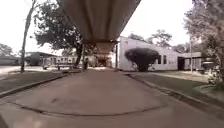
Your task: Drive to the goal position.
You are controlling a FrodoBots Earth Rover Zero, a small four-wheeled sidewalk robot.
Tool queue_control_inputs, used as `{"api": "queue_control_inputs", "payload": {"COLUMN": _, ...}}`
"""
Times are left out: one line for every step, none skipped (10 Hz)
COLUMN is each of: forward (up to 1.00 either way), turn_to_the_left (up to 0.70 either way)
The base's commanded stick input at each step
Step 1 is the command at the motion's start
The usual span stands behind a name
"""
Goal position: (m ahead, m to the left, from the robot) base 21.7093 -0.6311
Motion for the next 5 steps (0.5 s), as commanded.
{"api": "queue_control_inputs", "payload": {"forward": 0.70, "turn_to_the_left": 0.00}}
{"api": "queue_control_inputs", "payload": {"forward": 0.70, "turn_to_the_left": 0.00}}
{"api": "queue_control_inputs", "payload": {"forward": 0.70, "turn_to_the_left": 0.00}}
{"api": "queue_control_inputs", "payload": {"forward": 0.70, "turn_to_the_left": 0.00}}
{"api": "queue_control_inputs", "payload": {"forward": 0.70, "turn_to_the_left": 0.00}}
